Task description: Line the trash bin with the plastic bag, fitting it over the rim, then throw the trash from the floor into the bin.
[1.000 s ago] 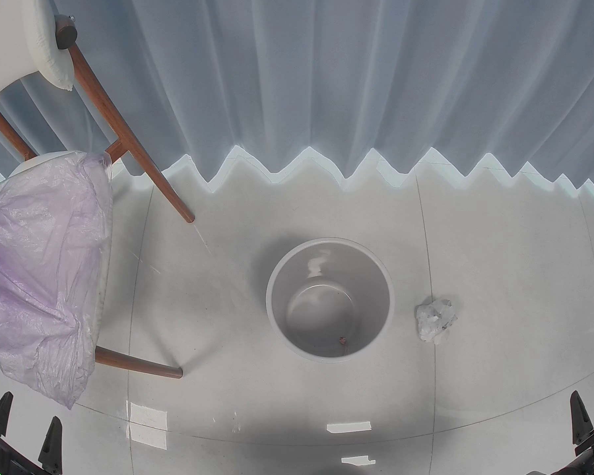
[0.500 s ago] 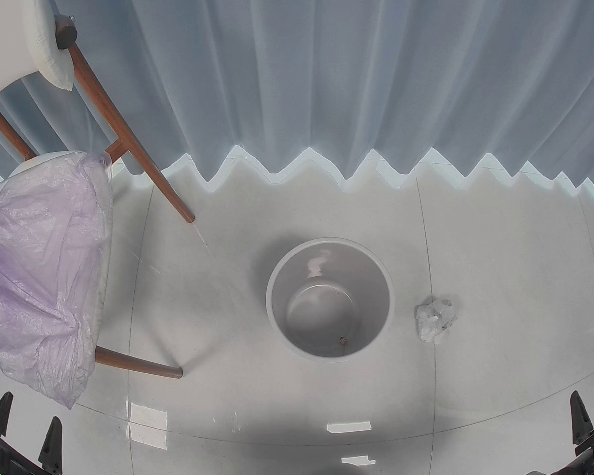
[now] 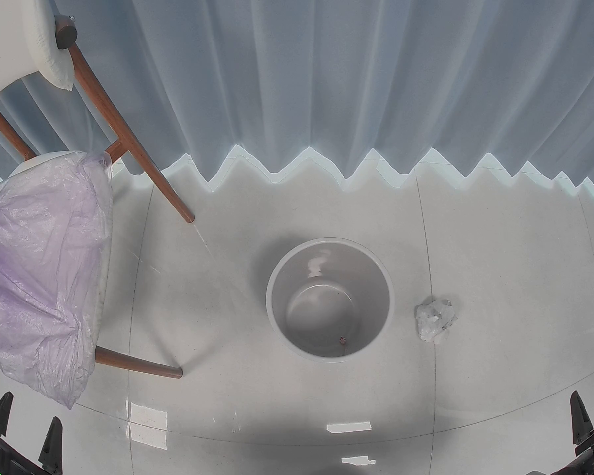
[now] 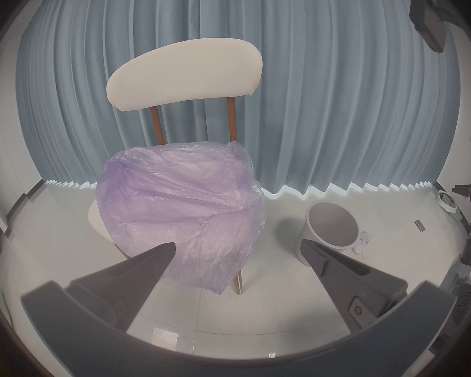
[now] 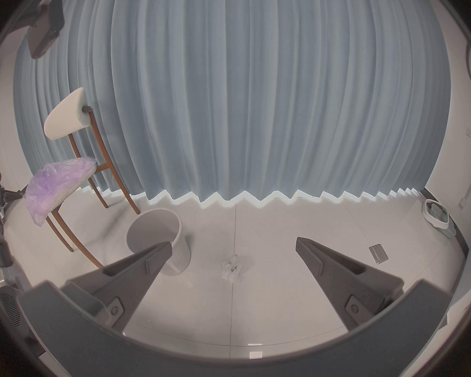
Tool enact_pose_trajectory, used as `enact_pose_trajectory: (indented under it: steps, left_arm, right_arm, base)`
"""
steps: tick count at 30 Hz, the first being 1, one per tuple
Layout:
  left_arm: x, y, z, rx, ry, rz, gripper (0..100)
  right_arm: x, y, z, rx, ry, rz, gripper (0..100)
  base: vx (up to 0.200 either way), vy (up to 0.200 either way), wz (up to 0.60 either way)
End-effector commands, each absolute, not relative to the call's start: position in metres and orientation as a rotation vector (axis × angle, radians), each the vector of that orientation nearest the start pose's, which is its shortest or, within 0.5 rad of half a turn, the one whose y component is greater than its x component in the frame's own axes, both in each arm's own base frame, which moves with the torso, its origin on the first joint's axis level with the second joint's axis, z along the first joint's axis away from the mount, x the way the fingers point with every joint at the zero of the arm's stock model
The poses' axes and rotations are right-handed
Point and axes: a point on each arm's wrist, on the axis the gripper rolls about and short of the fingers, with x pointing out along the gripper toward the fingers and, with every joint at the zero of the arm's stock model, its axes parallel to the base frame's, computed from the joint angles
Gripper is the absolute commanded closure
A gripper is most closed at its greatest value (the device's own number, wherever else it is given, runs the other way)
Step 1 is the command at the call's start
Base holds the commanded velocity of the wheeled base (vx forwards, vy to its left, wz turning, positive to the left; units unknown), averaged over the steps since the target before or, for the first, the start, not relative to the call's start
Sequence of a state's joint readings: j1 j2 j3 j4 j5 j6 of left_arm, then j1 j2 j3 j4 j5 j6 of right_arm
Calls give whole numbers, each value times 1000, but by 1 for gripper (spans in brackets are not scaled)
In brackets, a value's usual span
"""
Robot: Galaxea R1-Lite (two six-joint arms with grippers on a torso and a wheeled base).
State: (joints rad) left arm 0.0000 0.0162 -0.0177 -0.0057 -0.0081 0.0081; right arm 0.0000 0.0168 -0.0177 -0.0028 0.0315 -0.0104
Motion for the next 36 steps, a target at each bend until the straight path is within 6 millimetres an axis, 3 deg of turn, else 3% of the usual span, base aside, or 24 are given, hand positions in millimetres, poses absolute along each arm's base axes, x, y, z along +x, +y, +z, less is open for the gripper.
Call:
enact_pose_trajectory:
  steps: [1,36]
  left_arm:
    - [-23,0,76,9,-5,-8,0]
    - [-23,0,79,25,-38,-4,0]
  right_arm:
    - [-23,1,76,-11,-3,32,0]
    - [-23,1,76,-11,-5,34,0]
  base:
    - [0,0,0]
    - [0,0,0]
